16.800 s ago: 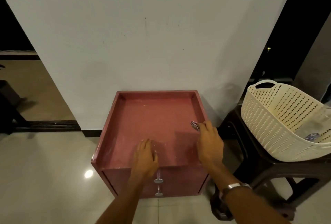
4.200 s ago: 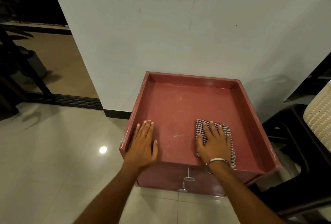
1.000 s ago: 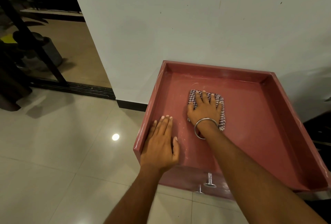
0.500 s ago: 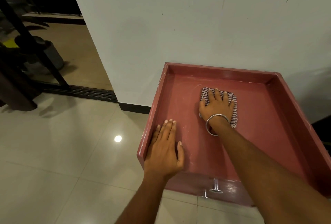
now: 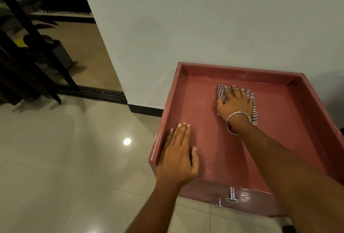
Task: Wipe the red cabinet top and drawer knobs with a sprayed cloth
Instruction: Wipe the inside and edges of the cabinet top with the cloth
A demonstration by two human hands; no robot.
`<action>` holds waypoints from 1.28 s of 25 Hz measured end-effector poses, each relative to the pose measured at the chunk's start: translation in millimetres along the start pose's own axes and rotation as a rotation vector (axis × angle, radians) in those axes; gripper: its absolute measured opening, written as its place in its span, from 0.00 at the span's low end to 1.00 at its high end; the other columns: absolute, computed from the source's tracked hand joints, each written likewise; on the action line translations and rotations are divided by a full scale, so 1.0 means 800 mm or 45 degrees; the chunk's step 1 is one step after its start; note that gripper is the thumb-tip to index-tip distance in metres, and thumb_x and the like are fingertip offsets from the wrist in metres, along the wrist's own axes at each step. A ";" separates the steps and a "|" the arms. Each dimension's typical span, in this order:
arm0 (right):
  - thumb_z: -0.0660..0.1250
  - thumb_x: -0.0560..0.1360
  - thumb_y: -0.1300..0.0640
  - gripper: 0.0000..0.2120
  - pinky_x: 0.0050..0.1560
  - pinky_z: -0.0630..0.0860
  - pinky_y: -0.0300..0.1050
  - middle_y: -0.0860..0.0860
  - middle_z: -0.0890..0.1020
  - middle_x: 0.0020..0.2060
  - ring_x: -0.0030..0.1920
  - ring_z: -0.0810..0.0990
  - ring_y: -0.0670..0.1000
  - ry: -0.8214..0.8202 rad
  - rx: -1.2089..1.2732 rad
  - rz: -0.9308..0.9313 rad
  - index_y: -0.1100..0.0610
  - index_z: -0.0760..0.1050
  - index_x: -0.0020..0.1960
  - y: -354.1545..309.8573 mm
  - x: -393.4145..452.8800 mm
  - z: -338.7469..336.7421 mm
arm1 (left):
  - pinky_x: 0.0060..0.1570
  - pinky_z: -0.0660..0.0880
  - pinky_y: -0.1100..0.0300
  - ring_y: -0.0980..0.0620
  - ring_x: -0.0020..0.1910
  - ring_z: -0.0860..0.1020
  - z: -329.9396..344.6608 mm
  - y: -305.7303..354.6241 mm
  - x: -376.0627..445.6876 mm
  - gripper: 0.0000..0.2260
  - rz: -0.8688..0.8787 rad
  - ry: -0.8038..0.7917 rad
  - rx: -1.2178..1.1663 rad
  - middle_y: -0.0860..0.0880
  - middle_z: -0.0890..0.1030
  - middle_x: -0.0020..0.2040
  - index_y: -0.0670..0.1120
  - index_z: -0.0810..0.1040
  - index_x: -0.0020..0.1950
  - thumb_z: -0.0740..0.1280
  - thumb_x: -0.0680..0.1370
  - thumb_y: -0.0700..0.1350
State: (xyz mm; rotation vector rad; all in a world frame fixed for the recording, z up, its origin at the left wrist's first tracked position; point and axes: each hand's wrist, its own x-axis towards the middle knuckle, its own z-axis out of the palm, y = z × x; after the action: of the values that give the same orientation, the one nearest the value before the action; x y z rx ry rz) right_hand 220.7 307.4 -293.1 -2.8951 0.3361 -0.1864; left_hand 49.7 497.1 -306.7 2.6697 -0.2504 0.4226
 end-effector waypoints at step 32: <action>0.50 0.75 0.45 0.27 0.74 0.48 0.63 0.49 0.59 0.76 0.76 0.52 0.57 -0.102 0.017 0.031 0.47 0.58 0.74 -0.035 0.061 0.006 | 0.75 0.57 0.51 0.54 0.77 0.57 0.001 -0.001 0.001 0.27 0.006 -0.043 -0.036 0.49 0.64 0.76 0.44 0.61 0.76 0.53 0.78 0.52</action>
State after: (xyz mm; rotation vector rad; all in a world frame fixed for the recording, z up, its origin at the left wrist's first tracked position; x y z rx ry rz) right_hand 274.6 322.9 -286.3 -2.8737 0.3548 -0.0680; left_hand 50.6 497.3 -307.8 2.6504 -0.2711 0.3733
